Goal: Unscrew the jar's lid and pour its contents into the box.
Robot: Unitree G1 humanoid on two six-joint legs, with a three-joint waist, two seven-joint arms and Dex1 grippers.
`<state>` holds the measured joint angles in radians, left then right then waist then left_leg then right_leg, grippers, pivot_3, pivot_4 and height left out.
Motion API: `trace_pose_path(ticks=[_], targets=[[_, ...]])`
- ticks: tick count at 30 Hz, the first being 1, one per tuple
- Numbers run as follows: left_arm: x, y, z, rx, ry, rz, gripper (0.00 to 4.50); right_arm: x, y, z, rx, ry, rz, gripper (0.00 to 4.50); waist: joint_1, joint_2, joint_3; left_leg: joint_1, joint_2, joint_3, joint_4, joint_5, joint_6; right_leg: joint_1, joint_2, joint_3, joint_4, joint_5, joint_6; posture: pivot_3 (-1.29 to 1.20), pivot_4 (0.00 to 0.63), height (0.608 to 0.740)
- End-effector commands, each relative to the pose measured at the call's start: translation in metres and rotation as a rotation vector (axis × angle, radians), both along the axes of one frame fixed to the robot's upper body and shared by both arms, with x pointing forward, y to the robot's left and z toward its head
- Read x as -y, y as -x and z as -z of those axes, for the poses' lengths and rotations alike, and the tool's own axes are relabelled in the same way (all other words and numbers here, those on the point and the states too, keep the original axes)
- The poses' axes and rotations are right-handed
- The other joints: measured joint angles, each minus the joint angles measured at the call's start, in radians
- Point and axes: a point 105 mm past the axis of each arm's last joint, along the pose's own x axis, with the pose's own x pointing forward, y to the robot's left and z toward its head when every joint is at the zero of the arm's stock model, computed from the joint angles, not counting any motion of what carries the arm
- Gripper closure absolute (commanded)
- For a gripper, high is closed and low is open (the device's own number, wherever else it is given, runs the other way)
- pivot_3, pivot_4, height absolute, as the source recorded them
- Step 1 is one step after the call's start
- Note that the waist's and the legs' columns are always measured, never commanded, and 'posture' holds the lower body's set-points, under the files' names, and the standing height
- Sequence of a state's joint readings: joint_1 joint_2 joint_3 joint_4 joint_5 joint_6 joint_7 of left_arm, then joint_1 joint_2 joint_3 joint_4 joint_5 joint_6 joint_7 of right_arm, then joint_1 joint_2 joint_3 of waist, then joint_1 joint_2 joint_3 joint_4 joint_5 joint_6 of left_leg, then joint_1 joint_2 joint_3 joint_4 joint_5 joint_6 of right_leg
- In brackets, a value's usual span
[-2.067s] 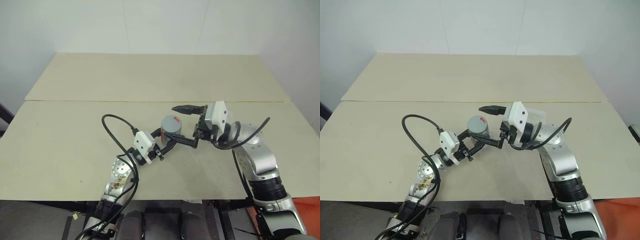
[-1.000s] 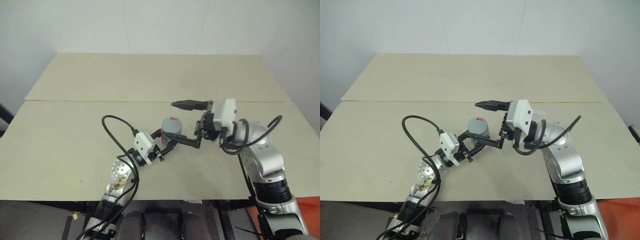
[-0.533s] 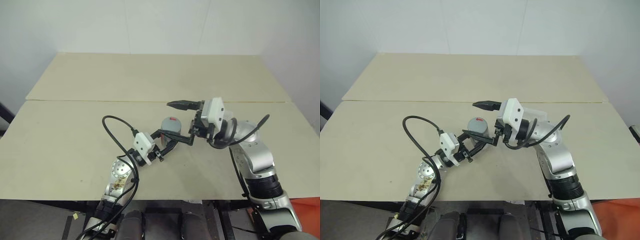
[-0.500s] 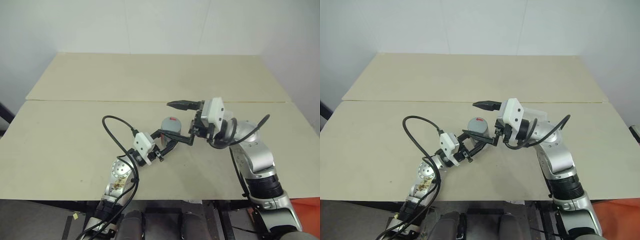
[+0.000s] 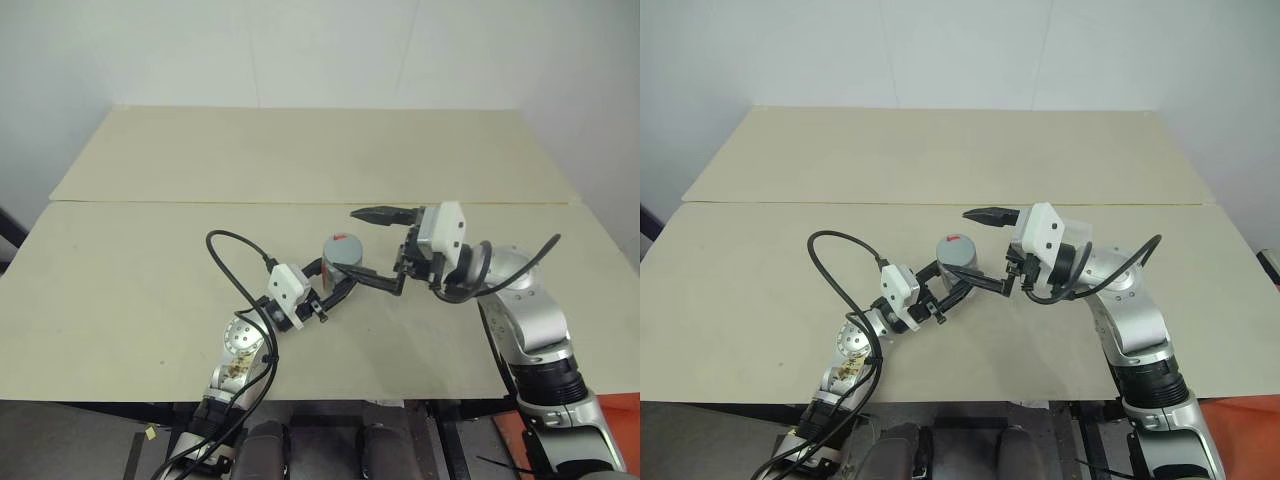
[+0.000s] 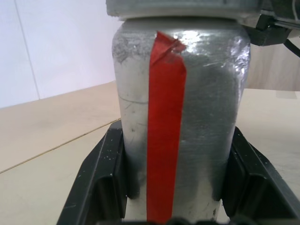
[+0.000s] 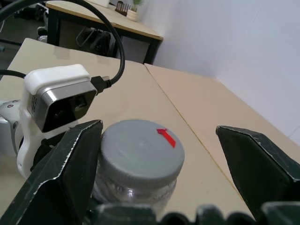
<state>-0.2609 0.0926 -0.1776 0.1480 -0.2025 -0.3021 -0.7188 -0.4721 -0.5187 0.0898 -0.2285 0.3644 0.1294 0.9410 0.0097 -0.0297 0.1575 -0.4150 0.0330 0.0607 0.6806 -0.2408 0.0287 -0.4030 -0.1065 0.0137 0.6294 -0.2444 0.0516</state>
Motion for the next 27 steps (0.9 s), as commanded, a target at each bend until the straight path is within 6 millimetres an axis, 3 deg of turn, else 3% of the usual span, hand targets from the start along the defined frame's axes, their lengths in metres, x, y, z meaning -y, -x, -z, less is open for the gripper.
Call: trace_pose_path(ticks=[1, 19, 27], targets=[[0.002, 0.004, -0.014, 0.066, 0.026, 0.022, 2.39, 0.014, -0.003, -0.016, 0.069, -0.021, 0.057, 0.06, 0.000, 0.000, 0.000, 0.000, 0.000, 0.000, 0.000, 0.000, 0.000, 0.000, 0.000, 0.000, 0.000, 0.000, 0.000, 0.00, 0.150, 0.740], [0.001, 0.004, -0.013, 0.066, 0.023, 0.021, 2.39, 0.026, -0.001, -0.016, 0.089, 0.002, 0.074, 0.06, 0.001, 0.000, 0.000, 0.000, 0.000, 0.000, 0.000, 0.000, 0.000, 0.000, 0.000, 0.000, 0.000, 0.000, 0.000, 0.00, 0.150, 0.740], [0.001, 0.004, -0.013, 0.065, 0.021, 0.022, 2.39, 0.020, 0.016, -0.036, 0.102, -0.059, -0.012, 0.06, 0.001, 0.000, 0.000, 0.000, 0.000, 0.000, 0.000, 0.000, 0.000, 0.000, 0.000, 0.000, 0.000, 0.000, 0.000, 0.00, 0.150, 0.740]])
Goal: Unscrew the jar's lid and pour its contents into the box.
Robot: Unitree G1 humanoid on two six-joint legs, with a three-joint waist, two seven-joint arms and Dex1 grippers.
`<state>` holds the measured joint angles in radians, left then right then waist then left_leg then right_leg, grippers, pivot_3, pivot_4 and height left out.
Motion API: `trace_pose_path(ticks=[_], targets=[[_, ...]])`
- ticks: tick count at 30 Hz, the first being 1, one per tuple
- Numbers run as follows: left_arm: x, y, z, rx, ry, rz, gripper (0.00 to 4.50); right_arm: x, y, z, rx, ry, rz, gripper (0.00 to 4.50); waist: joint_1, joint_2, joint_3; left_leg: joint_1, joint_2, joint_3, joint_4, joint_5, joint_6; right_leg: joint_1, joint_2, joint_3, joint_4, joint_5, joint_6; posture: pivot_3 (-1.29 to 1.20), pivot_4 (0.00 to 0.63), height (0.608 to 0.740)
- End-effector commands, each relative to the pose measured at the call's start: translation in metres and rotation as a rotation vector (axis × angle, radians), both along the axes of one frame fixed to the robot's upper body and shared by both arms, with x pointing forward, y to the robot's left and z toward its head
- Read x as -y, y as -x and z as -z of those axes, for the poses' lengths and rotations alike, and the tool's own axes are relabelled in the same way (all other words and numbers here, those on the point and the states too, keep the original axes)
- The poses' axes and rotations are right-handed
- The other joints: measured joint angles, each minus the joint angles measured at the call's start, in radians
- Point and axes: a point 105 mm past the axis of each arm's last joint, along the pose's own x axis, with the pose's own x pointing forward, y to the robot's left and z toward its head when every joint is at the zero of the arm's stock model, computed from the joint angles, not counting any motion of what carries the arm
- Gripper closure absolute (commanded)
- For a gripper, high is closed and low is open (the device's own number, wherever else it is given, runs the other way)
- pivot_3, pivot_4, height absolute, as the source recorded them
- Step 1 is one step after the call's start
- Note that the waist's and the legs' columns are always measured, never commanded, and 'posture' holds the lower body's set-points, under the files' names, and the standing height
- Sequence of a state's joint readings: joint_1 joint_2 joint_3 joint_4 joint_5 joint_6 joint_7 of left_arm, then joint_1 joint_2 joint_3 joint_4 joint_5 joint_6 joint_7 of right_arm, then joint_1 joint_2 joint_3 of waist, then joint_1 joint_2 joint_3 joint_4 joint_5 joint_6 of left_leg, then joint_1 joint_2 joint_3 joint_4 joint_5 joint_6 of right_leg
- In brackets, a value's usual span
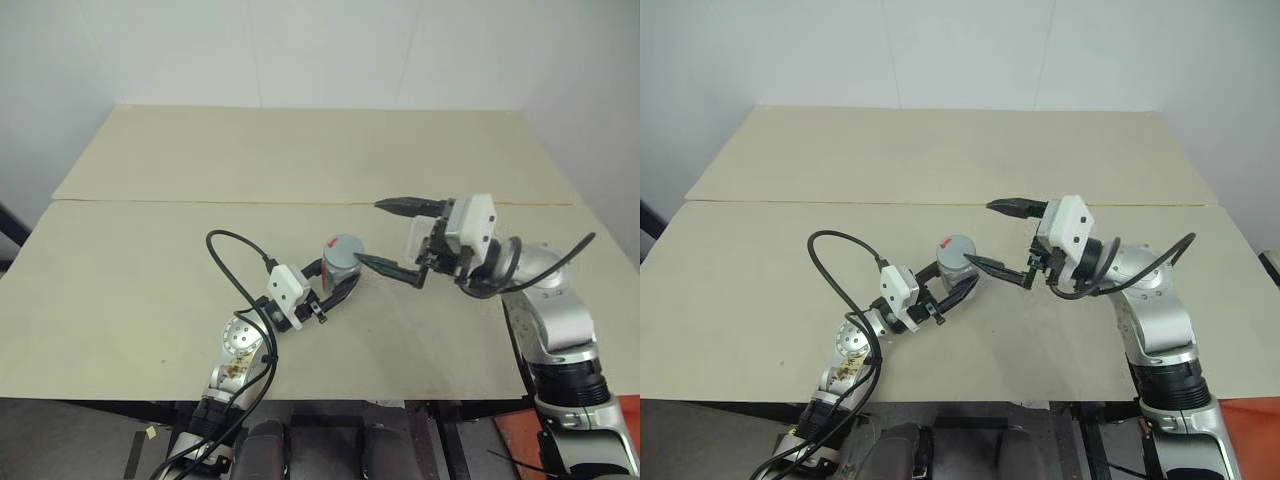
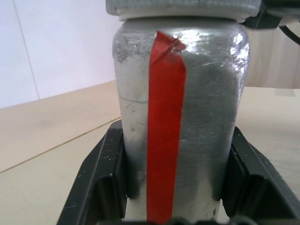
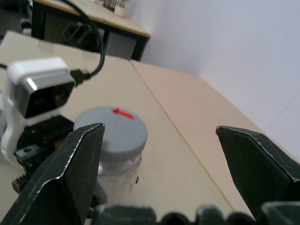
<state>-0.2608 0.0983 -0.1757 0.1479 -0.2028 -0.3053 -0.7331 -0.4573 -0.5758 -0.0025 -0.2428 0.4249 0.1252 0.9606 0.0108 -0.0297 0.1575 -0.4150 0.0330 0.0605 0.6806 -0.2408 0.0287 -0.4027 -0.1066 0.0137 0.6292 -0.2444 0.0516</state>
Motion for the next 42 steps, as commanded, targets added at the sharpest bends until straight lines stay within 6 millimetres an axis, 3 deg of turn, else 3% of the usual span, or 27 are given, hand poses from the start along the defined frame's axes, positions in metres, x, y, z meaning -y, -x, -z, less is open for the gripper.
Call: trace_pose_path(ticks=[1, 8, 16, 27, 42], targets=[[0.002, 0.003, -0.013, 0.059, 0.031, 0.012, 2.39, -0.008, 0.016, -0.021, 0.069, -0.038, -0.064, 0.06, 0.000, 0.000, 0.000, 0.000, 0.000, 0.000, 0.000, 0.000, 0.000, 0.000, 0.000, 0.000, 0.000, 0.000, 0.000, 0.00, 0.150, 0.740], [0.003, 0.002, -0.015, 0.066, 0.033, 0.010, 2.39, -0.034, 0.014, -0.008, 0.012, -0.034, -0.082, 0.06, -0.002, 0.000, 0.000, 0.000, 0.000, 0.000, 0.000, 0.000, 0.000, 0.000, 0.000, 0.000, 0.000, 0.000, 0.000, 0.00, 0.150, 0.740], [0.004, 0.002, -0.015, 0.070, 0.032, 0.010, 2.39, -0.044, 0.006, -0.003, -0.038, -0.024, -0.073, 0.06, 0.000, 0.000, 0.000, 0.000, 0.000, 0.000, 0.000, 0.000, 0.000, 0.000, 0.000, 0.000, 0.000, 0.000, 0.000, 0.00, 0.150, 0.740], [0.004, 0.002, -0.015, 0.073, 0.035, 0.006, 2.39, -0.033, -0.002, 0.005, -0.054, 0.011, -0.025, 0.06, 0.000, 0.000, 0.000, 0.000, 0.000, 0.000, 0.000, 0.000, 0.000, 0.000, 0.000, 0.000, 0.000, 0.000, 0.000, 0.00, 0.150, 0.740], [0.004, 0.002, -0.013, 0.070, 0.033, 0.012, 2.39, -0.015, 0.002, 0.007, -0.043, 0.037, 0.003, 0.06, 0.000, 0.000, 0.000, 0.000, 0.000, 0.000, 0.000, 0.000, 0.000, 0.000, 0.000, 0.000, 0.000, 0.000, 0.000, 0.00, 0.150, 0.740]])
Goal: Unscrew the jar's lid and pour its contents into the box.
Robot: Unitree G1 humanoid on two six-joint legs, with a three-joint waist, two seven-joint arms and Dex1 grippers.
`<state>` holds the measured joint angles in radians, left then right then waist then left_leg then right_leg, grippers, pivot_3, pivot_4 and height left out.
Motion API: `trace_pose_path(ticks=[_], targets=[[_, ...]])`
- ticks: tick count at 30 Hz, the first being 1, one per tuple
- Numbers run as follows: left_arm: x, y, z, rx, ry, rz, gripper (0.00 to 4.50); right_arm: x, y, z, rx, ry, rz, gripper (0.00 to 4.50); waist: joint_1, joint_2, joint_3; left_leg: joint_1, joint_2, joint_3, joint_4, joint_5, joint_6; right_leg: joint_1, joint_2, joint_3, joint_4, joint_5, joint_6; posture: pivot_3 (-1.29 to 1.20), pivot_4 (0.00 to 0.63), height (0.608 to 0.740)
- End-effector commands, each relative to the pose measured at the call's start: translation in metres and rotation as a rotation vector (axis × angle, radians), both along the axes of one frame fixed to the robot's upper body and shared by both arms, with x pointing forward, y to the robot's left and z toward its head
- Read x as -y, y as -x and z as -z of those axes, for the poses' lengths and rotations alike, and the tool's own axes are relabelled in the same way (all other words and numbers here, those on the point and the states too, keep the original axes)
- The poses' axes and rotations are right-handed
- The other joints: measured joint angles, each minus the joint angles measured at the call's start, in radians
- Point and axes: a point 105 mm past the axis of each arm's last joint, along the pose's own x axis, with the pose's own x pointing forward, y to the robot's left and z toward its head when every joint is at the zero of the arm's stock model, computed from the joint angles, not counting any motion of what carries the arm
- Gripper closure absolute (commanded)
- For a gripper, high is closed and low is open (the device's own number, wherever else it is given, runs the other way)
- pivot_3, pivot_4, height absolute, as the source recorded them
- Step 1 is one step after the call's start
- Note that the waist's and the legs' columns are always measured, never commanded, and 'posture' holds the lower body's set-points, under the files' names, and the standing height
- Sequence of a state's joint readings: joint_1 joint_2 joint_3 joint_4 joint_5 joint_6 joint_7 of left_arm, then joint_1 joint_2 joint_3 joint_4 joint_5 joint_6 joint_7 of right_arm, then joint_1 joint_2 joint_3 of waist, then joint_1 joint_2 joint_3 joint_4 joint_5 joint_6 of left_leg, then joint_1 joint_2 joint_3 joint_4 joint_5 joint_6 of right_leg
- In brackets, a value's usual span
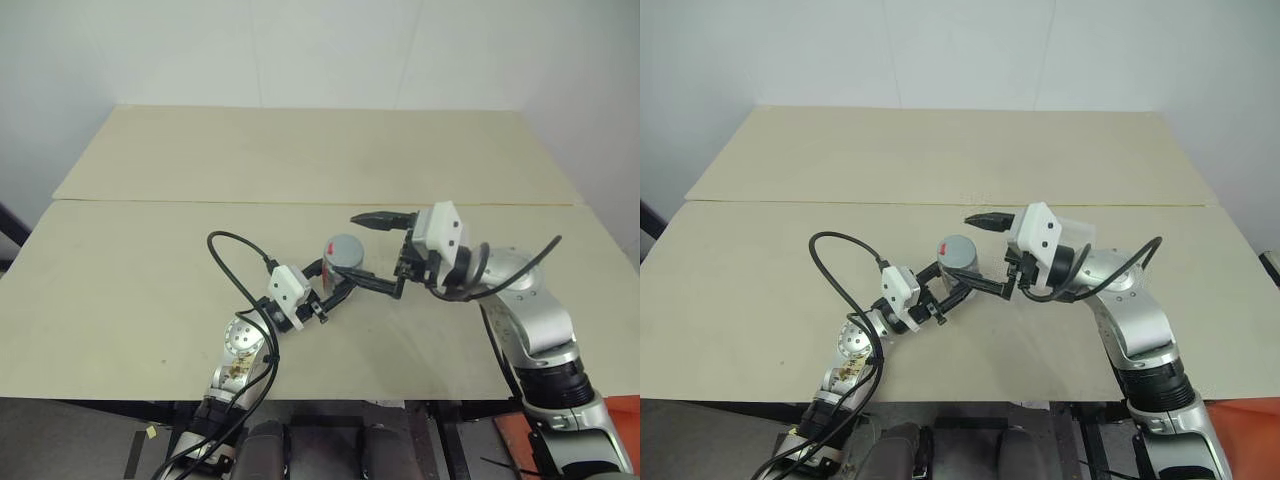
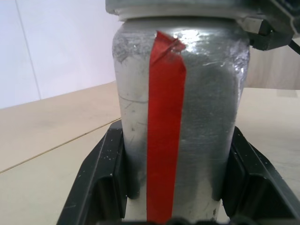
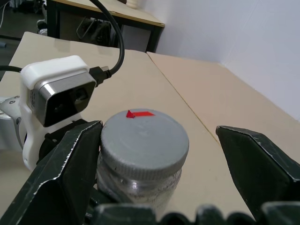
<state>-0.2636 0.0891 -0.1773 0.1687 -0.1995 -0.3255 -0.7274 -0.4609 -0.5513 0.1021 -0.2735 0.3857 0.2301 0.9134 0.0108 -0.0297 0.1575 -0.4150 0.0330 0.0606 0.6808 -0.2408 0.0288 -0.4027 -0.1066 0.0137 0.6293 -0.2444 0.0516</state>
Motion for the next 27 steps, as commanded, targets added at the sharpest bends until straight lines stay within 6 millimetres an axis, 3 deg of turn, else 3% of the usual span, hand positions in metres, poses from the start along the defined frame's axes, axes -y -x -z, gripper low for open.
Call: trace_pose_path(ticks=[1, 27], targets=[[0.002, 0.003, -0.015, 0.069, 0.025, 0.017, 2.39, 0.009, 0.002, -0.014, 0.066, -0.012, 0.022, 0.06, 0.000, 0.000, 0.000, 0.000, 0.000, 0.000, 0.000, 0.000, 0.000, 0.000, 0.000, 0.000, 0.000, 0.000, 0.000, 0.00, 0.150, 0.740], [0.002, 0.004, -0.012, 0.066, 0.015, 0.021, 2.39, 0.026, 0.004, -0.007, 0.056, 0.031, 0.032, 0.06, 0.000, 0.000, 0.000, 0.000, 0.000, 0.000, 0.000, 0.000, 0.000, 0.000, 0.000, 0.000, 0.000, 0.000, 0.000, 0.00, 0.150, 0.740]])
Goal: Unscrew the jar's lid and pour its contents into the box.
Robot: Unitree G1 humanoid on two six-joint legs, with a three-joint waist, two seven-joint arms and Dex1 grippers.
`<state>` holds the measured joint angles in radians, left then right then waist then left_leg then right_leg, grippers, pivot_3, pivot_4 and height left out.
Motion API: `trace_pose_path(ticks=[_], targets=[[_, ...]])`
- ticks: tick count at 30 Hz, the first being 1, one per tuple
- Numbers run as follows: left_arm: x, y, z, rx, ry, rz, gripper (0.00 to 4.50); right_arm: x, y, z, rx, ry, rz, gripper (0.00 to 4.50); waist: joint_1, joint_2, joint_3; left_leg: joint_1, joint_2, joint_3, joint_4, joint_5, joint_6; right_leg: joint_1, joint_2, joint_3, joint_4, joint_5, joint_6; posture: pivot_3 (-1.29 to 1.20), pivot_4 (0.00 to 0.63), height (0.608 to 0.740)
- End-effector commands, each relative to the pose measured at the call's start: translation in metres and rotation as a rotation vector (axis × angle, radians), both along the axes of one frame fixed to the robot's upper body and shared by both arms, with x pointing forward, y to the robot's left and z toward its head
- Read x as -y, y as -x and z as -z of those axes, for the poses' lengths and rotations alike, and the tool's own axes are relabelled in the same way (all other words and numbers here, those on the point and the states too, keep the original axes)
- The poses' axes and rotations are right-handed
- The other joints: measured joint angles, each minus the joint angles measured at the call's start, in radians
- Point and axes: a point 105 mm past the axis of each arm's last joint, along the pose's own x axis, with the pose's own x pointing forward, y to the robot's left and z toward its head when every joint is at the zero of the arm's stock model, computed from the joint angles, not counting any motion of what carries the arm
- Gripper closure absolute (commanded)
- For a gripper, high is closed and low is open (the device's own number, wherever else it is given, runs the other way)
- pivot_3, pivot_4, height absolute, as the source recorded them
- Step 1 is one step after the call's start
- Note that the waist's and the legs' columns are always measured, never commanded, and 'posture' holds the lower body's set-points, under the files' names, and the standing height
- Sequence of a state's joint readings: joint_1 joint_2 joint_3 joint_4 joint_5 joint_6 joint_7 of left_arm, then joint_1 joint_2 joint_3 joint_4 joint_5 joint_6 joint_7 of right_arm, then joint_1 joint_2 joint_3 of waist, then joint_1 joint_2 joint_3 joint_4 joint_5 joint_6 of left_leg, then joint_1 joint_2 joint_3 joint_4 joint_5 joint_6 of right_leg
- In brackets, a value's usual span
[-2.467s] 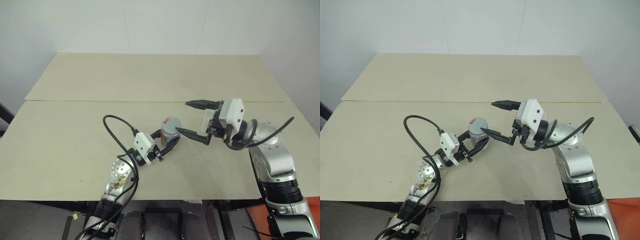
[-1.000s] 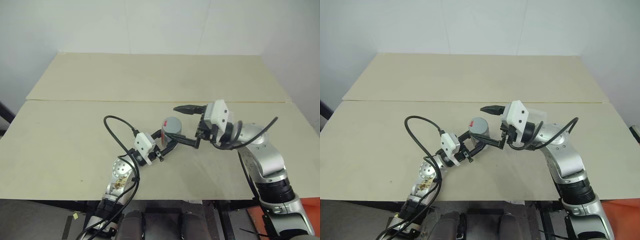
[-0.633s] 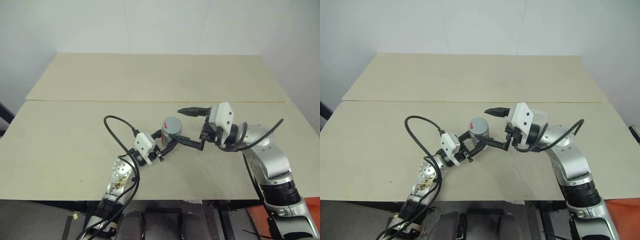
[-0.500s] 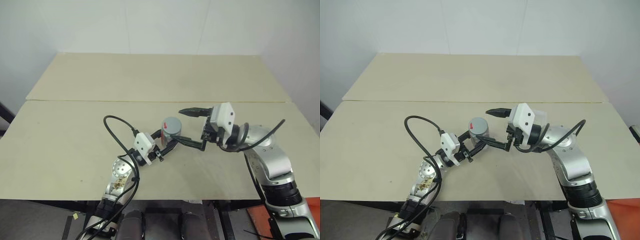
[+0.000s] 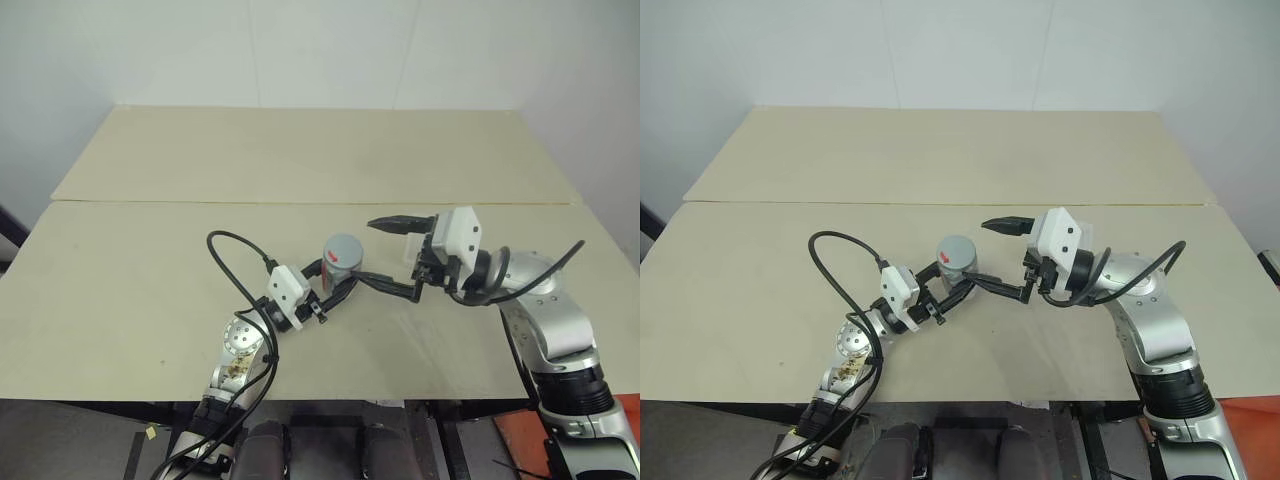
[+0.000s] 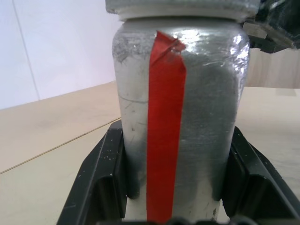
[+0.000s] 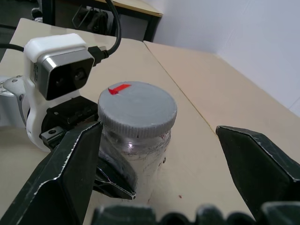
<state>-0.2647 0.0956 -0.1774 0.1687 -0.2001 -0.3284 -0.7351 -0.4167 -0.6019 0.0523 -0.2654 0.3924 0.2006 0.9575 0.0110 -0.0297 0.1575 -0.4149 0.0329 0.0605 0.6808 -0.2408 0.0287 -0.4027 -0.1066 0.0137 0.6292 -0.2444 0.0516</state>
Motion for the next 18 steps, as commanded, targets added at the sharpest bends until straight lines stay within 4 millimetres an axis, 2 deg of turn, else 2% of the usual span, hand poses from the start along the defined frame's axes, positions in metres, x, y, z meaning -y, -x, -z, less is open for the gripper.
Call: trace_pose_path(ticks=[1, 4, 7, 18], targets=[[0.002, 0.004, -0.012, 0.060, 0.022, 0.016, 2.39, 0.007, 0.004, -0.012, 0.037, -0.002, -0.008, 0.06, 0.000, 0.000, 0.000, 0.000, 0.000, 0.000, 0.000, 0.000, 0.000, 0.000, 0.000, 0.000, 0.000, 0.000, 0.000, 0.00, 0.150, 0.740], [0.002, 0.004, -0.012, 0.061, 0.023, 0.015, 2.39, 0.008, 0.014, -0.013, -0.044, -0.014, -0.083, 0.06, 0.001, 0.000, 0.000, 0.000, 0.000, 0.000, 0.000, 0.000, 0.000, 0.000, 0.000, 0.000, 0.000, 0.000, 0.000, 0.00, 0.150, 0.740], [0.002, 0.004, -0.013, 0.063, 0.022, 0.016, 2.39, 0.005, 0.019, -0.016, -0.042, -0.027, -0.103, 0.06, 0.000, 0.000, 0.000, 0.000, 0.000, 0.000, 0.000, 0.000, 0.000, 0.000, 0.000, 0.000, 0.000, 0.000, 0.000, 0.00, 0.150, 0.740], [0.003, 0.004, -0.014, 0.068, 0.024, 0.018, 2.39, -0.014, 0.013, -0.017, -0.073, -0.087, -0.091, 0.06, 0.001, 0.000, 0.000, 0.000, 0.000, 0.000, 0.000, 0.000, 0.000, 0.000, 0.000, 0.000, 0.000, 0.000, 0.000, 0.00, 0.150, 0.740]])
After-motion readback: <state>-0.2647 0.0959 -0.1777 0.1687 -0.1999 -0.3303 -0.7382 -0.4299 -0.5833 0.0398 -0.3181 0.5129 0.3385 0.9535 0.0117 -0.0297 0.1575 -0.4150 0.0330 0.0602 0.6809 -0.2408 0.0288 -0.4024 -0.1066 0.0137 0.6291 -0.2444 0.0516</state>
